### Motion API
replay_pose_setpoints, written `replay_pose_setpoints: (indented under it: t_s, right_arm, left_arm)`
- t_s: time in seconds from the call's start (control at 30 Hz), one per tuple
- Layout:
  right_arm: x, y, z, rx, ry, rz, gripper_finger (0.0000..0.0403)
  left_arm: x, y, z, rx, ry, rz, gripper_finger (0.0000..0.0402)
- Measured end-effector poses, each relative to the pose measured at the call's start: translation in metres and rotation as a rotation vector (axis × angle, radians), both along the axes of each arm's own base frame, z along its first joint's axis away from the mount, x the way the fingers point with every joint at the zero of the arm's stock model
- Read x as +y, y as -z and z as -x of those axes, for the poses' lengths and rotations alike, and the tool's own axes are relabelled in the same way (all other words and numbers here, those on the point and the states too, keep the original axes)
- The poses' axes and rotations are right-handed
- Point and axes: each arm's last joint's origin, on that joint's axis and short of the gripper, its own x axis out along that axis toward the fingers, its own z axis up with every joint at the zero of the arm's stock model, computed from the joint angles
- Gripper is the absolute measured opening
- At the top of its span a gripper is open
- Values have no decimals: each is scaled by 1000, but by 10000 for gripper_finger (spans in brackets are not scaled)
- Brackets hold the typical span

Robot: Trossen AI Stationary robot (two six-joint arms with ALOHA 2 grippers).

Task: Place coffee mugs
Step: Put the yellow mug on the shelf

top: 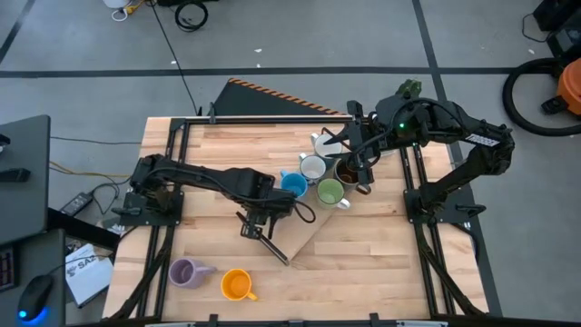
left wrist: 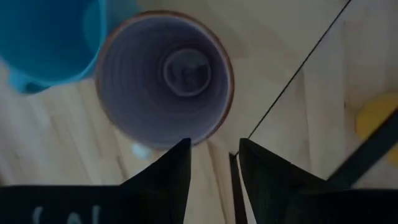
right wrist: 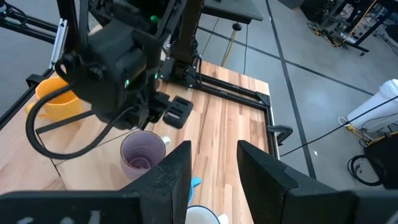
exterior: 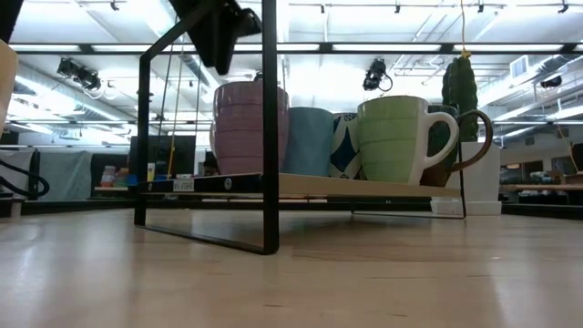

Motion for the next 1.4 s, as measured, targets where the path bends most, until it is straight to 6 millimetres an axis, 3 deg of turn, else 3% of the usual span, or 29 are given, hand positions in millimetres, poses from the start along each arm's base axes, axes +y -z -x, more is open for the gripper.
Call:
replay_pose_setpoints:
  t_s: [0.23, 0.47, 0.8, 1.17, 1.4]
  right_arm:
    - [0, 1, 0, 8, 0, 0, 134]
    - [0, 5, 3, 57, 6, -9, 134]
    - [0, 8, 2, 66, 17, -17, 134]
    - [0, 7, 1, 57, -11, 19, 134]
    - [1, 7, 1, 57, -26, -4, 134]
  left_arm:
    - [6, -24, 22, -56, -82, -52, 142]
    - [3, -43, 65, -176, -255, -18, 142]
    - [-22, -35, 112, -233, -400, 13, 142]
    - [-56, -16, 131, -224, -514, 62, 142]
    - [-83, -18, 125, -330, -593, 275, 142]
